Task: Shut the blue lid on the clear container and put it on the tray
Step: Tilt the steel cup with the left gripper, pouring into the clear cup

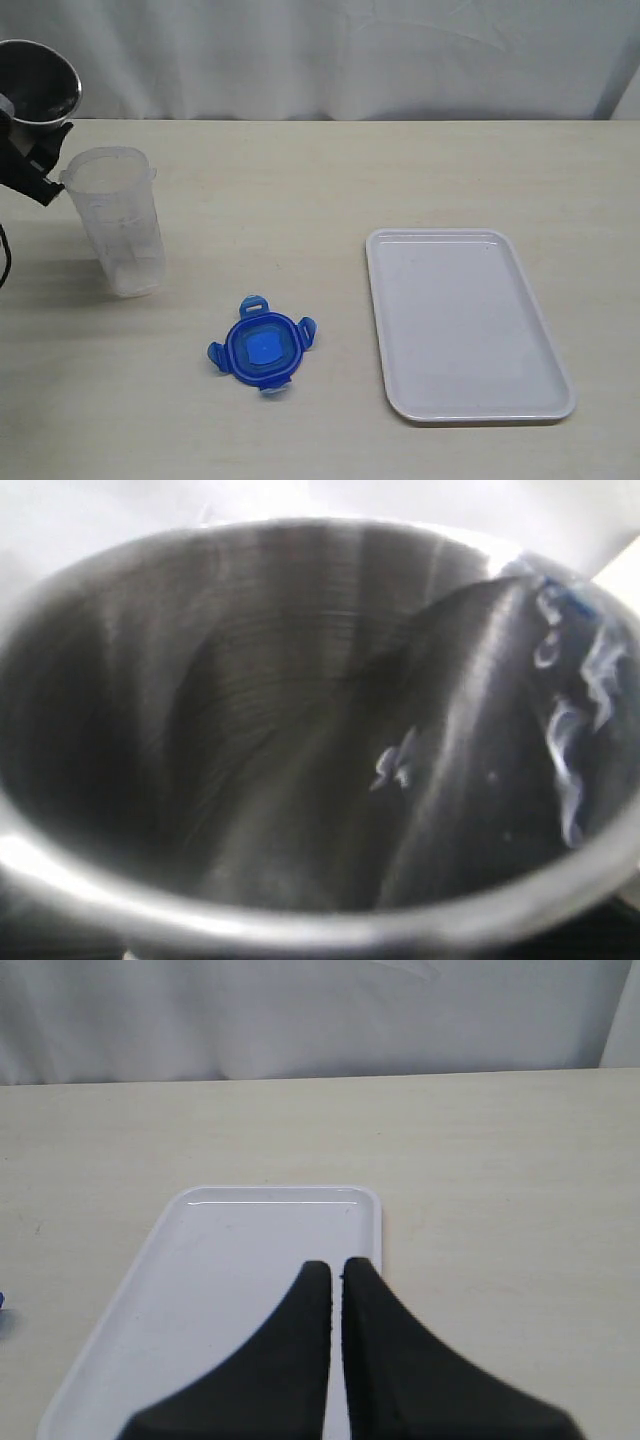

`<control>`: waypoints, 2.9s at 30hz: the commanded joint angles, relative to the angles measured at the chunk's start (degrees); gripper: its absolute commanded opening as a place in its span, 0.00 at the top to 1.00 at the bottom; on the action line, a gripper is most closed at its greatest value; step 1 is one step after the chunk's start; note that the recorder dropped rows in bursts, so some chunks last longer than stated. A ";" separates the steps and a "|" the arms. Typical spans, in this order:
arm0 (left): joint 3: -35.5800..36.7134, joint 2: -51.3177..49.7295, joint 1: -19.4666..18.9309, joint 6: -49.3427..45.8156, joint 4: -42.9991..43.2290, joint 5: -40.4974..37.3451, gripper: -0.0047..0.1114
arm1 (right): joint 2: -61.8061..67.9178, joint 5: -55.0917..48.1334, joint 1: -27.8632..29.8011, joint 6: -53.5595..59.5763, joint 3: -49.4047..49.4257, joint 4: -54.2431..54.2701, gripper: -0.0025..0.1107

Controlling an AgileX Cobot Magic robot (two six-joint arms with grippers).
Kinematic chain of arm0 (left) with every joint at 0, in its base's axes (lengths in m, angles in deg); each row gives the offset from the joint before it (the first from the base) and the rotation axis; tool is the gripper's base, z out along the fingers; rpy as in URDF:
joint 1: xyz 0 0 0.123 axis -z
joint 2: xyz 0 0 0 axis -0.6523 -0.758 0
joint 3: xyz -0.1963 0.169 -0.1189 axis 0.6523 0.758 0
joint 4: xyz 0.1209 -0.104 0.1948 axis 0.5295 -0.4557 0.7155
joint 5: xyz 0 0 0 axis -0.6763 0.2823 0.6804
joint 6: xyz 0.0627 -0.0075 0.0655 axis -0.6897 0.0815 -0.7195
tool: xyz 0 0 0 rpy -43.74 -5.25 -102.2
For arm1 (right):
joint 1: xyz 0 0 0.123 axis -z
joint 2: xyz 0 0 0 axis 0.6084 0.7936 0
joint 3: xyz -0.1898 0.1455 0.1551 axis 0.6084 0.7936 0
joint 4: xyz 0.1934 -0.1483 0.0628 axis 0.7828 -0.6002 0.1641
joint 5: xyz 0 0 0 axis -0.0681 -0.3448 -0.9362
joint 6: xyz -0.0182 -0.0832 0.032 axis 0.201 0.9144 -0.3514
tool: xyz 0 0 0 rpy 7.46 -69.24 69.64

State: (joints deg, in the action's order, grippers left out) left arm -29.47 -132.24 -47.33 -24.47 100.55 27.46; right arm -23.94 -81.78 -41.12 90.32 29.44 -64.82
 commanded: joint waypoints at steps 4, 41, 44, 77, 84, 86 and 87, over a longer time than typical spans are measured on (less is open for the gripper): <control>-1.04 0.98 -0.03 -1.75 -0.29 2.47 0.96 | 0.03 0.21 -0.23 -0.09 0.20 -0.03 0.94; -1.04 0.98 -0.03 -13.90 -0.29 0.96 0.96 | 0.03 0.21 -0.23 -0.09 0.20 -0.03 0.94; -1.04 0.98 -0.03 -13.90 -0.29 0.96 0.96 | 0.03 0.21 -0.23 -0.09 0.20 -0.03 0.94; -0.93 0.98 -0.03 -16.47 0.06 -0.84 0.96 | 0.03 0.21 -0.23 -0.09 0.20 -0.03 0.94; -0.93 0.98 -0.03 -14.86 3.47 -0.99 0.96 | 0.03 0.21 -0.23 -0.09 0.20 -0.03 0.94; -0.93 0.98 -0.03 -14.58 3.47 -0.99 0.96 | 0.03 0.21 -0.23 -0.09 0.20 -0.03 0.94; -0.93 0.98 -0.03 -14.03 3.47 -0.99 0.96 | 0.03 0.21 -0.23 -0.09 0.20 -0.03 0.94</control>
State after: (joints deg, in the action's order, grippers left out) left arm -29.47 -132.24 -47.33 -39.99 104.07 23.32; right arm -23.94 -81.78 -41.12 90.32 29.44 -64.82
